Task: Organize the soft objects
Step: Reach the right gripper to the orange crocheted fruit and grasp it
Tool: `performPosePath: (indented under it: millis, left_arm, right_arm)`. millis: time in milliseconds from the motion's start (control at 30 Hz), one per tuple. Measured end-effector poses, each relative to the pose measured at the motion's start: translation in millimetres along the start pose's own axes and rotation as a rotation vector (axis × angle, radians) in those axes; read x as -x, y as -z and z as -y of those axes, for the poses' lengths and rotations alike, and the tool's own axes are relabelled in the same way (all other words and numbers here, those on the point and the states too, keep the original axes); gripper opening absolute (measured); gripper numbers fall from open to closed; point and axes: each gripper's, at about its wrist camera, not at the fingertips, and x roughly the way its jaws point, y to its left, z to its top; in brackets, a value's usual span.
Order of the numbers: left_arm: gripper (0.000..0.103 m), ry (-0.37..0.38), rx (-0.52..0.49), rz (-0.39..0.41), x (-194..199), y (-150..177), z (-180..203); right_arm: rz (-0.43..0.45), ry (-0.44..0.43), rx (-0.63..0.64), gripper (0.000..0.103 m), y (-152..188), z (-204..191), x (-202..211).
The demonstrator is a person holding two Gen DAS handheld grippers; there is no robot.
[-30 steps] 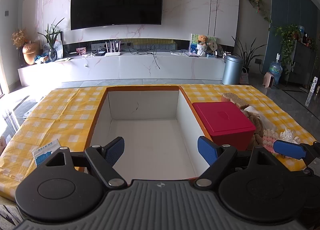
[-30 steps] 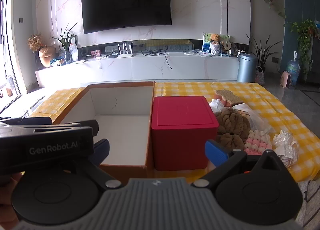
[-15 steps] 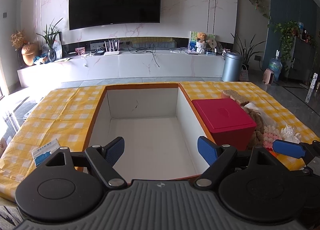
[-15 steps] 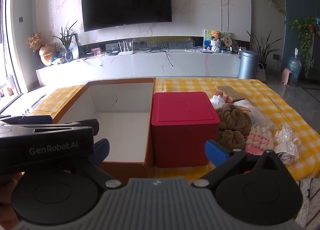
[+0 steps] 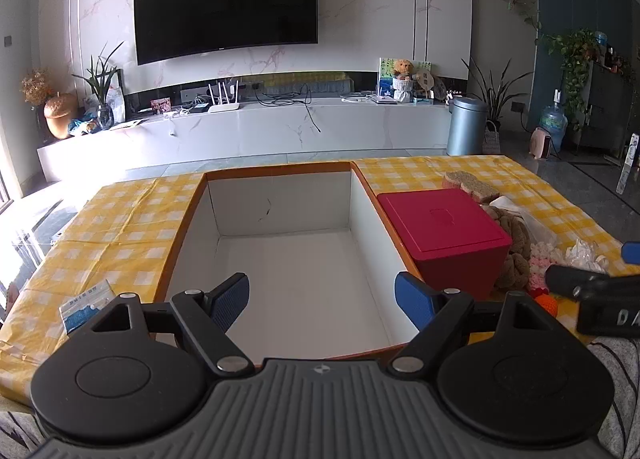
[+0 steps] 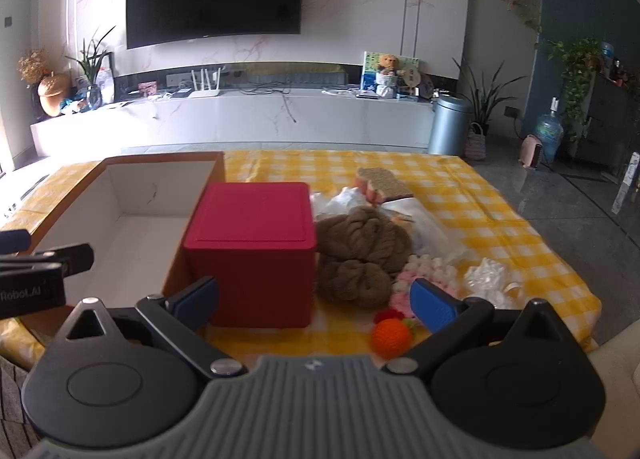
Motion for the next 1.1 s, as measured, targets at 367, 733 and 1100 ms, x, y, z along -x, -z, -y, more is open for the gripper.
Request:
performPosePath:
  millis: [367, 733, 1100]
  left_arm:
    - [0.097, 0.001, -0.083, -0.021, -4, 0, 28]
    - [0.097, 0.001, -0.108, -0.043, -11, 0, 35]
    - [0.097, -0.009, -0.098, -0.035, -10, -4, 31]
  right_arm:
    - [-0.224, 0.041, -0.15, 0.099, -11, 102, -49]
    - [-0.501, -0.105, -0.022, 0.074, 1, 75, -139]
    - [-0.592, 0.056, 0.02, 0.041, 13, 62, -180]
